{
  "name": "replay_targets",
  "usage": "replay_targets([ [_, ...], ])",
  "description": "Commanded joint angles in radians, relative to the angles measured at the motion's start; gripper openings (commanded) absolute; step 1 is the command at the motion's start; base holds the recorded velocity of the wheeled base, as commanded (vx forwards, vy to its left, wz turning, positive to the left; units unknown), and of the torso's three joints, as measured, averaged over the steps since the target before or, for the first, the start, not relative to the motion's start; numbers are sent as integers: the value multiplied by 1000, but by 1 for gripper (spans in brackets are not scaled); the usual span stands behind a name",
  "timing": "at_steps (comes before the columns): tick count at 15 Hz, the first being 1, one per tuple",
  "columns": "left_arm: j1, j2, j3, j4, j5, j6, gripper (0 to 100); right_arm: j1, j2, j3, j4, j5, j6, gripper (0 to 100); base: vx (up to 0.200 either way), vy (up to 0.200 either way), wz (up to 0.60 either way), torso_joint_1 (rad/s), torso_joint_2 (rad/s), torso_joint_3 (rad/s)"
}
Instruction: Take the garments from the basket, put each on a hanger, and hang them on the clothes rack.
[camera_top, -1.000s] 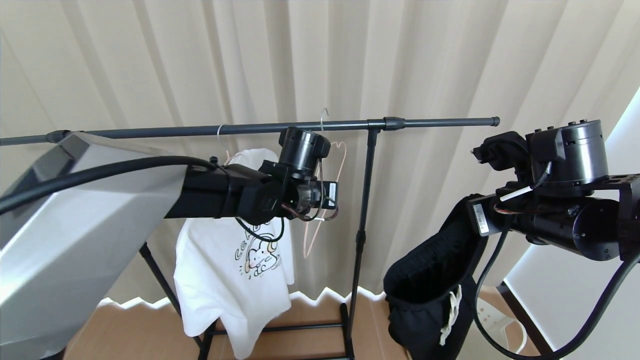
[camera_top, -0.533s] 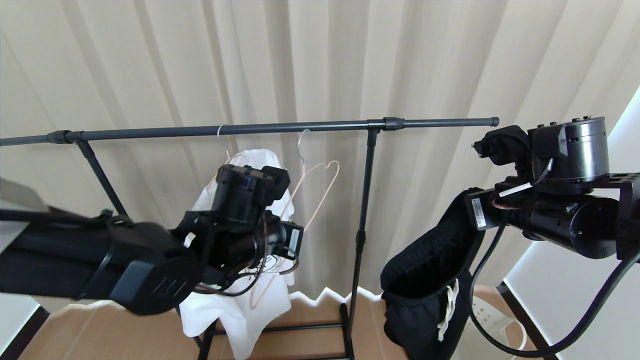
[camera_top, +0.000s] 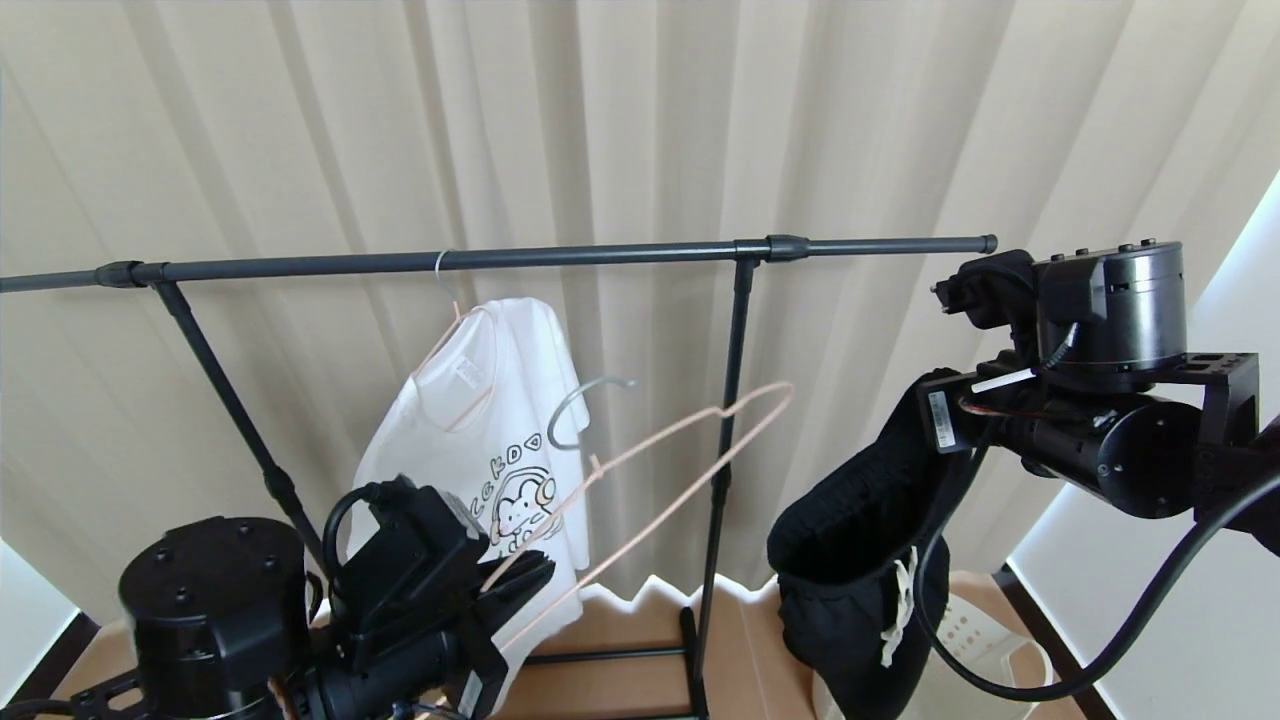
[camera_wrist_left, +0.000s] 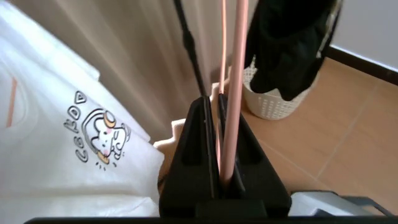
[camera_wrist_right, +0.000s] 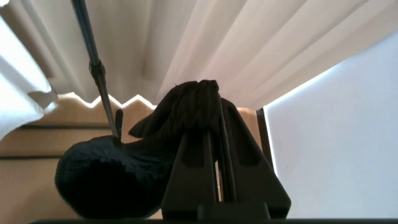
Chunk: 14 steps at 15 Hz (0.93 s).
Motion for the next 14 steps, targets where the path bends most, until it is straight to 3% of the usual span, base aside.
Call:
replay_targets([
  [1,-29,-17,33,-3,-35,13,0,1,9,2,-4,-1,-2,0,0,0,0,0,0,0],
  [7,-106,94,-34,-5,-50,39,0,22,-1,4,-7,-1,2,0,0,0,0,0,0,0],
  [14,-135,203,-187,-6,-45,-53,0,70,-2,17,-9,-17,2,0,0,0,0,0,0,0],
])
